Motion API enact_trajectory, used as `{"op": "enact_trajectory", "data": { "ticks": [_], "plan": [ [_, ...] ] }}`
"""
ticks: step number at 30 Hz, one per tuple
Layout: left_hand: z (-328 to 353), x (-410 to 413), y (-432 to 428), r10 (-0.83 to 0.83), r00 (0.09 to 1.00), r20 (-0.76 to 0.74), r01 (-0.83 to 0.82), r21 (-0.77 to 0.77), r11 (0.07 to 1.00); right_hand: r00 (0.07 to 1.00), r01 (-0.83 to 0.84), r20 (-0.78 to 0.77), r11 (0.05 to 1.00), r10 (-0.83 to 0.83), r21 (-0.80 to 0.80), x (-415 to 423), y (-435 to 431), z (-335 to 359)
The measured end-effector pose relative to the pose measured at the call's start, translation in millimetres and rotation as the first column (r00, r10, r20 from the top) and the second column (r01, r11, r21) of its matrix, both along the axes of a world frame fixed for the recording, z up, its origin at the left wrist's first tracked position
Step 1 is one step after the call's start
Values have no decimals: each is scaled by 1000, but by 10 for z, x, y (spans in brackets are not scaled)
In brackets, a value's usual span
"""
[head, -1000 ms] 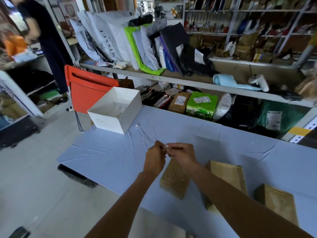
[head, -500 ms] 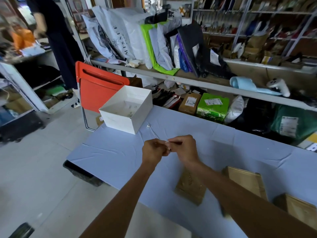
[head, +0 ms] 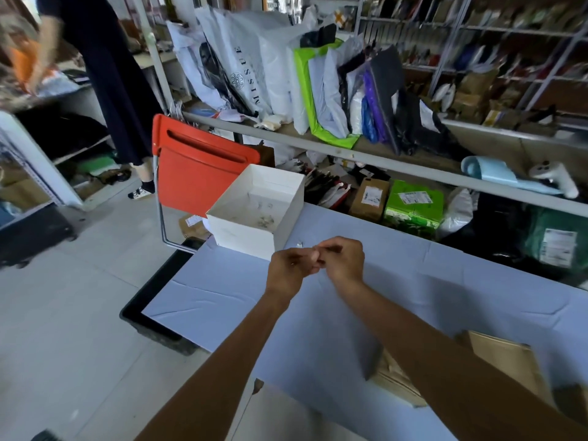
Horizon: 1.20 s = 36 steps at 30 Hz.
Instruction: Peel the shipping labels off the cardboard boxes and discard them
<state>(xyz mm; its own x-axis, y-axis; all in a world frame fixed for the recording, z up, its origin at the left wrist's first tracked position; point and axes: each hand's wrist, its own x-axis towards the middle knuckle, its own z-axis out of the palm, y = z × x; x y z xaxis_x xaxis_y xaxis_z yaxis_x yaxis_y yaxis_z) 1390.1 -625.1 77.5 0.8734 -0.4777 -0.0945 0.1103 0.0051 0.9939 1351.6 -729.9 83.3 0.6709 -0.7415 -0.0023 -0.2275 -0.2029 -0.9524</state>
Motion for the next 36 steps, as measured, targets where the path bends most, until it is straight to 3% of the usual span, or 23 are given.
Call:
{"op": "enact_trajectory", "data": {
  "ticks": [5,11,17,20,27,31,34,36],
  "plan": [
    [-50,307,21,77,997,6,-78,150,986,998,-46,-37,996,44,-71,274,88,-67],
    [-17,768,-28,128,986,109,-152,254,955,972,-232,-31,949,231,-213,724,-1,-66],
    [-87,1206,23,166,977,136,-202,319,926,934,-357,-32,919,356,-167,1109,-49,-166],
    [-122,1348,4,165,975,149,-208,349,914,940,-342,-52,923,338,-178,1313,-65,-174],
    [-86,1868,-9,16,966,257,-129,433,892,943,-331,-92,928,319,-169,1801,-100,-82],
    [-61,2138,93,-63,971,229,-51,461,886,938,-344,-102,924,331,-168,2000,-58,-77],
    [-27,2312,142,-152,968,199,30,511,859,924,-380,-142,900,356,-212,2135,-47,-105],
    [-12,2386,182,-212,941,263,10,604,797,934,-354,-153,898,324,-260,2214,-47,-142]
  ]
}}
